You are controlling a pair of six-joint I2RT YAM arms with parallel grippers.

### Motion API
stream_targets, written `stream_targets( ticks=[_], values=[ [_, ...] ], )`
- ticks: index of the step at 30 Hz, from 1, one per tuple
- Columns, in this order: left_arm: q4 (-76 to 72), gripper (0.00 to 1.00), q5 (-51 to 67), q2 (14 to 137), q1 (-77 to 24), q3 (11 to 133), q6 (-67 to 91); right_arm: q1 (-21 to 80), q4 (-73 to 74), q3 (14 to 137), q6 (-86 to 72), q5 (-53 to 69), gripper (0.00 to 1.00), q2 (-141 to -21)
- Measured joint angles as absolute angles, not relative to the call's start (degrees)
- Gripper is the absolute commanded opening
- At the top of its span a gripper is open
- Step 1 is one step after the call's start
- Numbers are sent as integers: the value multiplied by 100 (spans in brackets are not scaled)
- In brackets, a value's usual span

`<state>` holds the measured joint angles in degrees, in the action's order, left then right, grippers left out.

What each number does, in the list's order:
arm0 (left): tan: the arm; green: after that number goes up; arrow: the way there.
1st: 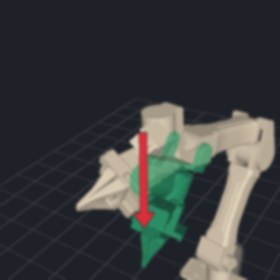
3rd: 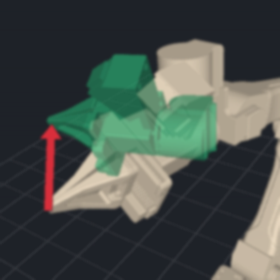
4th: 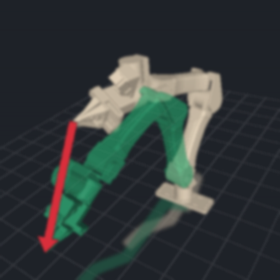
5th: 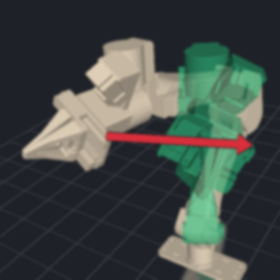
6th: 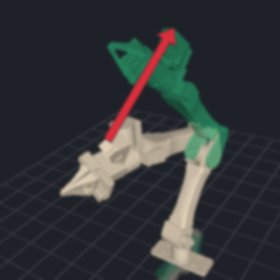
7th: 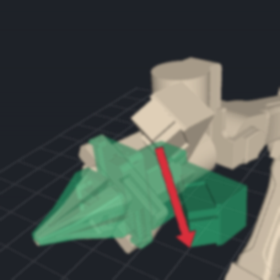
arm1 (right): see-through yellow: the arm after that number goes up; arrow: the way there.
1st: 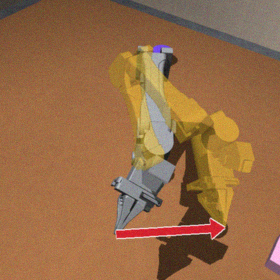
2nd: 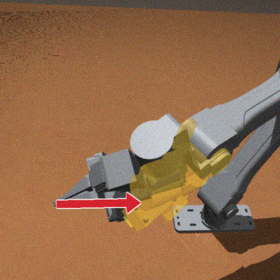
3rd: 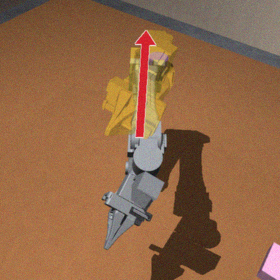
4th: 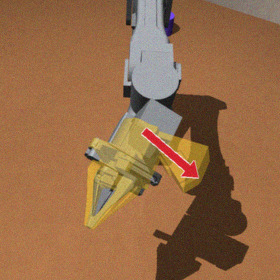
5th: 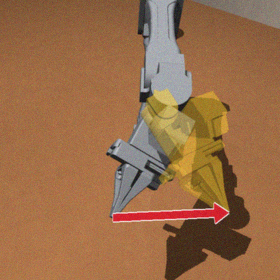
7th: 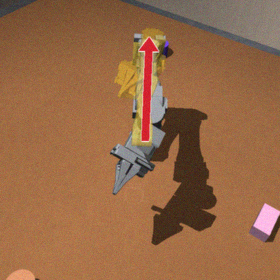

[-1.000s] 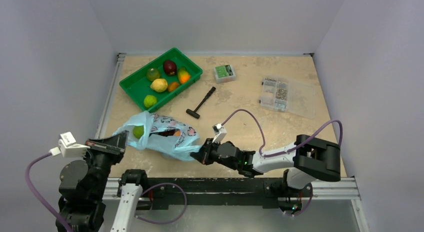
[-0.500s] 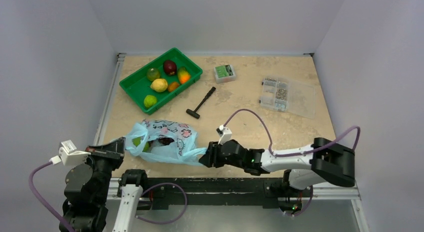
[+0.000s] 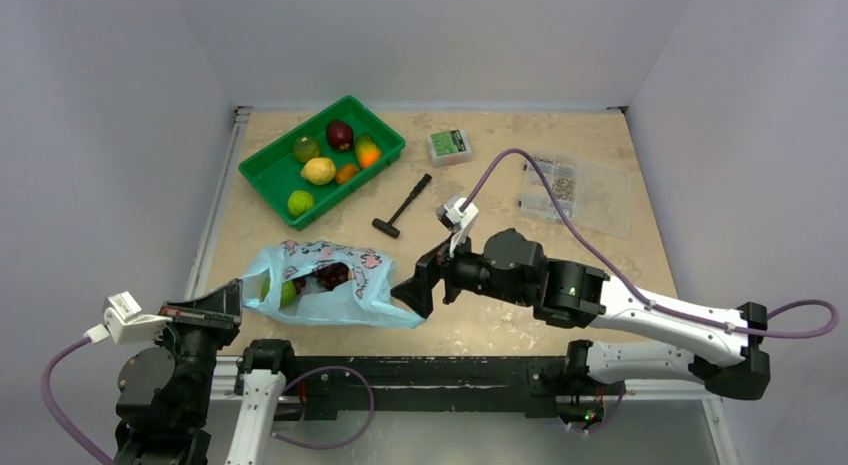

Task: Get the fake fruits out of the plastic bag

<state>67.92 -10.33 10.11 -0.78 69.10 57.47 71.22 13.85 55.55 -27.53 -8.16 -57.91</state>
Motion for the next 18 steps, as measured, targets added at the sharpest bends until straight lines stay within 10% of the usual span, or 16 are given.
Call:
stream_targets(
  ticks=[3,7,12,18],
  values=[
    [6849,0,-1011,1011,-78,6910,5749,7124,1485,6265,-2519,-521,89,-5970],
    [6869,0,-996,1011,-78,6910,5798,7135,1109,6689,-2449,-228,36,-6313],
    [6877,0,-958,1011,-78,6930,5887,7369,115,7002,-2543,-183,1,-7603],
    [6952,0,-939,1022,-78,7183,5898,7531,-202,7426,-2456,-399,0,-9539]
  ],
)
